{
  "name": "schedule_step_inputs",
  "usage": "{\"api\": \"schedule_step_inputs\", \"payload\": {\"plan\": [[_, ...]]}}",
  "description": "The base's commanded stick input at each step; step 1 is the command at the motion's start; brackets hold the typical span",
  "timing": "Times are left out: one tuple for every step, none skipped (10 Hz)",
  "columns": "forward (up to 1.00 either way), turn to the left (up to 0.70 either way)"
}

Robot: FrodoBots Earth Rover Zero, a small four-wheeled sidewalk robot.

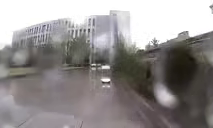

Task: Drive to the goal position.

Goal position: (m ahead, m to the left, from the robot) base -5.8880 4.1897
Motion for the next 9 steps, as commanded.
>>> {"api": "schedule_step_inputs", "payload": {"plan": [[0.70,0.35],[0.70,0.35],[0.70,0.35],[0.70,0.35],[0.70,0.35],[0.70,0.35],[0.70,0.35],[0.70,0.35],[0.70,0.35]]}}
